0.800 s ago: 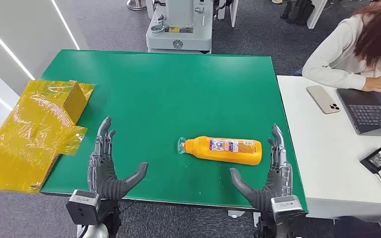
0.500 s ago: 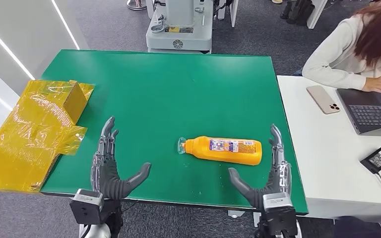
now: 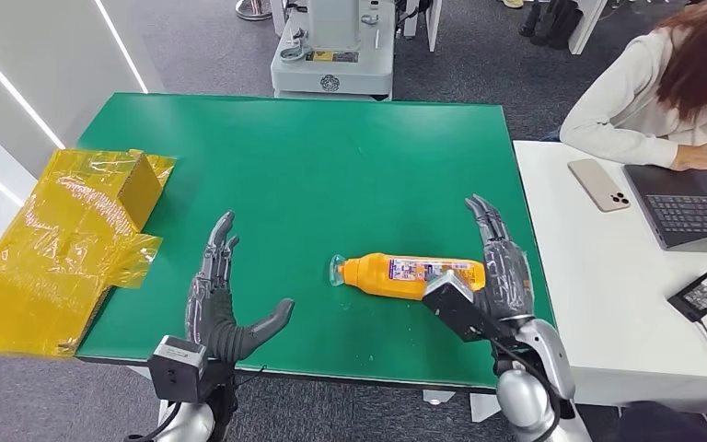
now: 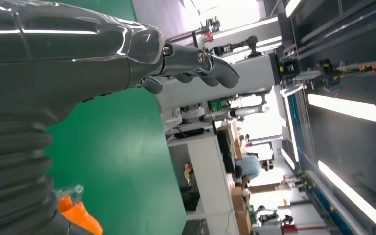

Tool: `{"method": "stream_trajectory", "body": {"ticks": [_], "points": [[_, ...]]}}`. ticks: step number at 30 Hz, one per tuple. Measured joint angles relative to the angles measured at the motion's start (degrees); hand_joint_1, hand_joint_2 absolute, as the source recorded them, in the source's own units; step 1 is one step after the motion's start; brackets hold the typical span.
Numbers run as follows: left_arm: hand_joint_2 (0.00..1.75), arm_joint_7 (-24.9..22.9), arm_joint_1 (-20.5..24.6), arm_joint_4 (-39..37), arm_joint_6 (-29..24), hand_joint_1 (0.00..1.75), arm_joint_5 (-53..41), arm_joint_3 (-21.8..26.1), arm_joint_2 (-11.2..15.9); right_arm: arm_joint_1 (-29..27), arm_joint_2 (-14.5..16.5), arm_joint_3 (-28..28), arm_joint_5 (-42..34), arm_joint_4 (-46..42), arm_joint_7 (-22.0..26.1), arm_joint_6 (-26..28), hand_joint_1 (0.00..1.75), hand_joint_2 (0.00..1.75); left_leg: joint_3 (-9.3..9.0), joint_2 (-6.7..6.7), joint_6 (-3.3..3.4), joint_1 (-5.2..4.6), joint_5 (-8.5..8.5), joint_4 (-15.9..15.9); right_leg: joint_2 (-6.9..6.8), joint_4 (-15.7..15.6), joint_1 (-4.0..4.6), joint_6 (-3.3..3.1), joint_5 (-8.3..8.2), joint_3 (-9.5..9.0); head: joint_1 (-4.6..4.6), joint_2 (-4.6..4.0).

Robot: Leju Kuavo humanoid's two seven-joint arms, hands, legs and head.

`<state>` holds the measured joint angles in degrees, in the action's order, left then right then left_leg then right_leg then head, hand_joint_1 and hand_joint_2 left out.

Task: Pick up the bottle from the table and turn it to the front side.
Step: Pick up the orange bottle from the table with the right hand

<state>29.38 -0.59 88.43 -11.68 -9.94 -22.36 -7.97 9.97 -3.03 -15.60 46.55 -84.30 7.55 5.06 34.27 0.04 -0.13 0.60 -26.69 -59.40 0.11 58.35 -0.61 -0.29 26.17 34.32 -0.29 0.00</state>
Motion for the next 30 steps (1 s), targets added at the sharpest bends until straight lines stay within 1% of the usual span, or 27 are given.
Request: {"method": "stream_trajectory", "body": {"ticks": [3, 8, 16, 19, 22, 25, 30], "points": [[1.75, 0.2, 1.1, -1.6, 0.8, 0.0, 1.0, -0.7, 0.3, 3.8, -3.0, -1.5, -1.5, 5.5, 0.0, -3.1, 0.0, 1.75, 0.01, -0.03, 0.0, 0.0, 0.0, 0.0, -0.02, 0.0, 0.0, 0.0, 0.0, 0.0, -0.01, 0.0], [1.75, 0.7, 3.3, -4.4, 1.4, 0.0, 2.5, -2.0, 1.0, 9.1, -6.6, -5.0, -2.5, 14.1, -1.3, -9.4, 0.0, 1.75, 0.03, -0.03, 0.0, 0.0, 0.0, 0.0, -0.01, 0.0, 0.0, 0.0, 0.0, 0.02, -0.01, 0.0], [1.75, 0.4, 5.5, -7.4, 1.2, 0.0, 4.5, -3.4, 2.2, 18.4, -10.7, -13.2, -3.4, 26.1, -4.1, -18.8, 0.0, 1.75, 0.05, -0.02, -0.01, 0.0, 0.0, 0.0, 0.0, 0.0, 0.01, -0.02, -0.01, 0.06, -0.02, 0.0], [1.75, 0.1, 6.0, -8.3, 0.4, 0.0, 5.7, -3.8, 2.5, 21.1, -11.8, -16.7, -5.0, 28.6, -3.8, -22.0, 0.0, 1.75, 0.05, -0.03, -0.01, 0.0, 0.01, 0.0, -0.01, 0.0, 0.01, -0.02, -0.01, 0.06, -0.01, 0.0], [1.75, 0.2, 6.6, -9.7, -0.4, 0.0, 7.2, -4.0, 2.7, 22.9, -12.7, -20.7, -6.4, 30.1, -2.7, -23.7, 0.0, 1.75, 0.06, -0.03, -0.01, 0.0, 0.0, 0.0, -0.01, 0.0, 0.01, -0.02, -0.01, 0.06, -0.01, 0.0], [1.75, 0.5, 7.3, -12.1, -1.0, 0.0, 9.3, -4.0, 2.7, 24.2, -13.3, -25.4, -7.4, 31.0, -2.1, -24.1, 0.0, 1.75, 0.05, -0.02, -0.01, 0.01, 0.0, 0.0, 0.0, 0.0, 0.01, -0.02, -0.01, 0.07, -0.01, 0.0], [1.75, 1.1, 8.3, -15.9, -0.8, 0.0, 11.4, -4.0, 2.6, 25.7, -13.9, -31.0, -10.4, 31.4, -3.4, -24.9, 0.0, 1.75, 0.03, -0.01, -0.01, 0.01, 0.0, 0.0, 0.01, 0.0, 0.01, -0.02, -0.01, 0.07, -0.02, 0.0]]}}
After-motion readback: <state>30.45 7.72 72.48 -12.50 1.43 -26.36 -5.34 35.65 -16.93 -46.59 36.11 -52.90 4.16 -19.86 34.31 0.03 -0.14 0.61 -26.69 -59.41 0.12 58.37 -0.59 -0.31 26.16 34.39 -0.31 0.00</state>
